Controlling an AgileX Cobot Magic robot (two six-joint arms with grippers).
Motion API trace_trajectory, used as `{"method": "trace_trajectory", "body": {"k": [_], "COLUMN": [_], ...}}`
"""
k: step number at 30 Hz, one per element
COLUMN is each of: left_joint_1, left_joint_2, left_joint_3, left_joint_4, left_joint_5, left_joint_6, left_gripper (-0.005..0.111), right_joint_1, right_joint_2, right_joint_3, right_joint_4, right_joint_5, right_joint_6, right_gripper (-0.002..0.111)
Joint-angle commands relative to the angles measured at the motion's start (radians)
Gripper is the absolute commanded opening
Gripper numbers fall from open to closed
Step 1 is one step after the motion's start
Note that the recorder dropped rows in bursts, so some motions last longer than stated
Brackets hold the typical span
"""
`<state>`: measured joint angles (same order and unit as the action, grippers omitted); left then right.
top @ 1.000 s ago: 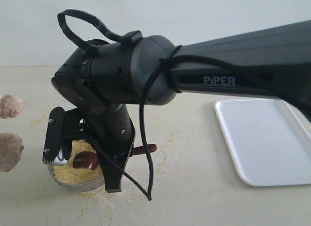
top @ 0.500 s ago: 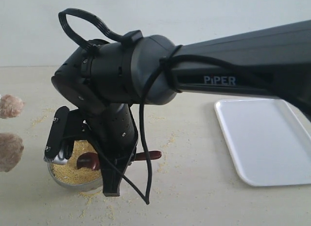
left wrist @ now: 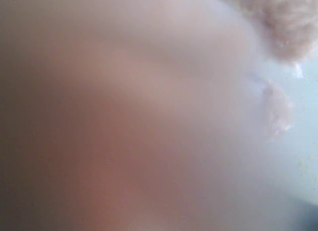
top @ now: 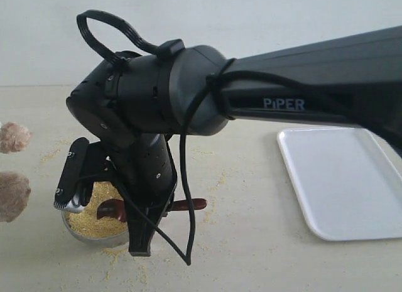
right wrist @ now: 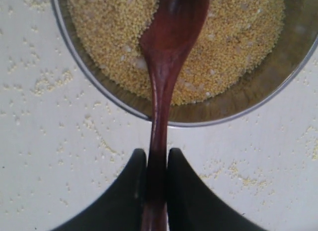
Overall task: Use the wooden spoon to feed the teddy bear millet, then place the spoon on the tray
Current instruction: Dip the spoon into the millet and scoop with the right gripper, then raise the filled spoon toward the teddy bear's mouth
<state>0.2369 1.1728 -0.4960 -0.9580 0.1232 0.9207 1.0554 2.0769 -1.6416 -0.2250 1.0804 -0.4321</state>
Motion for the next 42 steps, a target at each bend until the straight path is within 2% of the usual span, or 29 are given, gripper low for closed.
{"method": "trace_trajectory", "body": {"k": [1,10,19,27,34,42], "left_joint_1": [-0.002,-0.002,-0.002,-0.002,-0.002,-0.002], "left_joint_2": [0.002,0.002,0.002,0.002,0.002,-0.003], "left_joint_3": [0.003,0.003,0.003,0.003,0.003,0.003], "left_joint_4": [-0.003,-0.003,-0.003,-0.003,-0.013,-0.017], "left_joint_5": [-0.016,-0.016,-0.016,0.004,0.151,0.386], "left_joint_6": [-0.008,-0.008,-0.008,-0.008,-0.019,-0.068], "left_gripper": [0.005,0.005,0.005,0.005,0.005,0.005], "right_joint_1": [0.001,-0.001,-0.085,-0.117,-0.203,-0.271], "right_joint_2": [-0.010,-0.011,-0.032,-0.065,-0.075,-0.145], "right_joint_3": [-0.006,-0.006,-0.058,-0.094,-0.094,-0.095], "right_joint_4": [0.007,0.018,0.182,0.210,0.401,0.472], "right_joint_5": [-0.020,-0.007,0.026,0.080,0.141,0.141], "right_joint_6": [0.020,0.039,0.031,0.032,0.003,-0.026], "right_gripper": [0.000,0.000,0.000,0.000,0.000,0.000]}}
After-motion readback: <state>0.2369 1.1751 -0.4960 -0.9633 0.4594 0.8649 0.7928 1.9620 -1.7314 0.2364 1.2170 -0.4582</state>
